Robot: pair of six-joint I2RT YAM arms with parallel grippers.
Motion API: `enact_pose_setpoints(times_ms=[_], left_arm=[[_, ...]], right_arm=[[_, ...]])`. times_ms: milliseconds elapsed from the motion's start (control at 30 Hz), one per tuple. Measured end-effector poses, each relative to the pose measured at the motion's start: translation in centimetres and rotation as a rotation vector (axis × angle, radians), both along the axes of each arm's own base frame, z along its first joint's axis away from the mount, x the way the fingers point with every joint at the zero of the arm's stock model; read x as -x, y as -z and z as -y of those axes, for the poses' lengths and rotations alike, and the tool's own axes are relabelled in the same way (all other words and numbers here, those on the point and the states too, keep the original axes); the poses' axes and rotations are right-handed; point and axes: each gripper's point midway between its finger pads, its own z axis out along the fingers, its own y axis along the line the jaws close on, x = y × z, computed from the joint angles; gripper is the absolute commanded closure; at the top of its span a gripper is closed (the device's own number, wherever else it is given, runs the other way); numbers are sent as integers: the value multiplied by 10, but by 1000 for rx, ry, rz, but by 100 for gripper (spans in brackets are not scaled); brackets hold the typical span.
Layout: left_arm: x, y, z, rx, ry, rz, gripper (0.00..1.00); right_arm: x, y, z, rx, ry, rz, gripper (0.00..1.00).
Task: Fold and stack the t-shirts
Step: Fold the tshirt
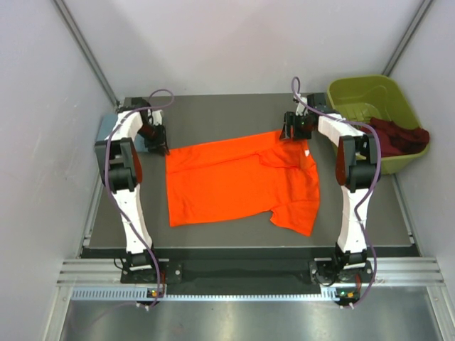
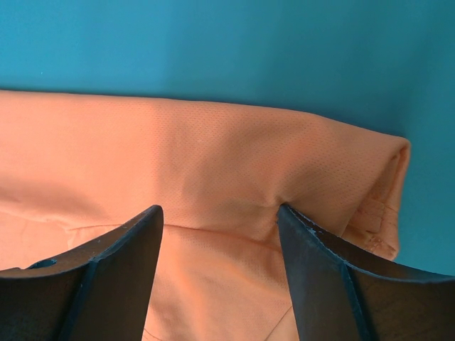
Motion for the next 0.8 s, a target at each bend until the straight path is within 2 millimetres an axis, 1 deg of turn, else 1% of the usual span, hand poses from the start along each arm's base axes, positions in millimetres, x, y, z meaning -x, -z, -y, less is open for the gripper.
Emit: enact_pose_setpoints(times_ms=[33, 67, 100, 133, 267, 367, 433, 567, 733, 800], left_arm=[[0, 2, 1, 3, 2, -3, 72], [0, 4, 2, 7, 3, -7, 86], [-1, 4, 4, 12, 1, -9, 94], [-3, 5, 6, 16, 7, -6, 100], [-11, 5, 10, 22, 18, 8, 100], [-22, 4, 12, 19, 23, 34, 100], [-31, 4, 12, 16, 26, 53, 100], [-40, 5, 13, 15, 30, 70, 100], [-49, 5, 16, 13, 35, 86, 100], [-56, 5, 18, 8, 39, 102, 100]], right_arm=[[0, 0, 0, 0, 0, 1, 33], [0, 0, 0, 1, 0, 0, 33], [0, 0, 0, 1, 0, 1, 34], [0, 0, 0, 1, 0, 1, 34], [-1, 1, 2, 12, 7, 3, 39], [-2, 2, 5, 30, 15, 6, 42], [-2, 2, 6, 37, 16, 8, 41], [-4, 1, 8, 46, 21, 9, 38], [-20, 0, 11, 69, 31, 37, 36], [-26, -1, 11, 73, 32, 45, 36]])
